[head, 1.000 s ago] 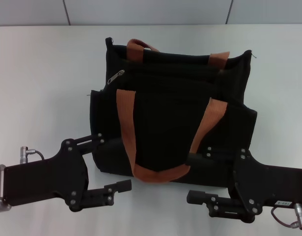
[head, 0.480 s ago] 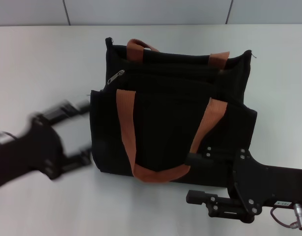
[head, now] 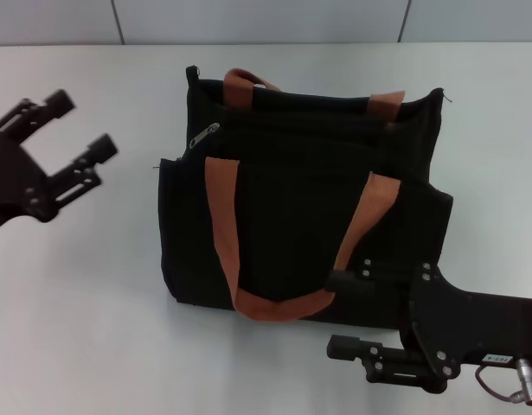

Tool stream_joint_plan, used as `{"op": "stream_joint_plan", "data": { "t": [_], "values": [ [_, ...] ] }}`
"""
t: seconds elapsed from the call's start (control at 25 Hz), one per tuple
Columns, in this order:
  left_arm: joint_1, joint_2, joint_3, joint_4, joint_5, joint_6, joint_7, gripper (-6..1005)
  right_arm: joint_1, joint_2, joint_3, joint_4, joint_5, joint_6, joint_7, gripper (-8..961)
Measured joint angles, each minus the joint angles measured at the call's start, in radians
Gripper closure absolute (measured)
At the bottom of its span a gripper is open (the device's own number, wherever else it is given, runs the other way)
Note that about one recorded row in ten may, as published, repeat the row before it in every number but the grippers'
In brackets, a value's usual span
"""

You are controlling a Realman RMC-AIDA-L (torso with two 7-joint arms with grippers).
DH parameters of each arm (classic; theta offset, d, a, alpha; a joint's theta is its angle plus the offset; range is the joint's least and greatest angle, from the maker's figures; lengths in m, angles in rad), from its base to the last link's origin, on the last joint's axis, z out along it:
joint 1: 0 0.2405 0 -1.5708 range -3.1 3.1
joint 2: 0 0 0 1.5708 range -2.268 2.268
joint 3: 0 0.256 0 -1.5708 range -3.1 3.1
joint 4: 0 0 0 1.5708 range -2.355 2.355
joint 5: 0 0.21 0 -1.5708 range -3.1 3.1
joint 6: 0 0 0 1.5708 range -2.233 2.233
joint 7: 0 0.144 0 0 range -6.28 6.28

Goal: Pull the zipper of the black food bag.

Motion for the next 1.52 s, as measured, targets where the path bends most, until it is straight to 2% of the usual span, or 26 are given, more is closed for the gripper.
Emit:
{"op": "stream_joint_plan", "data": {
  "t": [0.12, 0.16, 0.36, 0.48, 0.56, 0.64, 0.76, 1.12, 1.36, 1.52],
  "values": [
    [-0.045, 0.002, 0.002, 0.045, 0.092, -0.042, -0.054, 247, -0.002, 0.0, -0.001, 0.0, 0.0, 0.001, -0.003, 328],
    [-0.085, 0.003, 0.003, 0.082, 0.179, -0.072, -0.131, 247, -0.002, 0.0, -0.004, 0.0, -0.001, 0.001, -0.004, 328],
    [-0.13, -0.001, 0.01, 0.1, 0.263, -0.092, -0.157, 247, 0.0, 0.001, -0.012, 0.007, -0.001, 0.001, -0.012, 328],
    [-0.138, -0.001, 0.027, 0.102, 0.267, -0.099, -0.157, 247, -0.001, 0.001, -0.01, 0.008, -0.001, -0.001, -0.013, 328],
    [-0.146, 0.002, 0.081, 0.112, 0.268, -0.101, -0.165, 247, -0.006, 0.0, -0.008, 0.008, -0.001, -0.007, -0.013, 328],
    [-0.149, 0.002, 0.097, 0.117, 0.268, -0.101, -0.167, 247, -0.006, -0.001, -0.008, 0.008, -0.001, -0.008, -0.013, 328],
    [-0.163, -0.003, 0.13, 0.127, 0.268, -0.101, -0.169, 248, -0.005, -0.001, -0.007, 0.008, -0.001, -0.009, -0.013, 328],
    [-0.188, -0.009, 0.134, 0.113, 0.238, -0.104, -0.168, 248, 0.0, 0.0, -0.006, 0.024, -0.001, -0.008, -0.013, 328],
    [-0.183, -0.01, 0.139, 0.064, 0.144, -0.107, -0.157, 248, -0.001, 0.002, -0.002, 0.031, -0.001, -0.002, -0.013, 328],
    [-0.183, -0.01, 0.136, 0.044, 0.129, -0.127, -0.156, 248, 0.0, 0.002, -0.001, 0.031, -0.001, -0.002, -0.013, 328]
  ]
}}
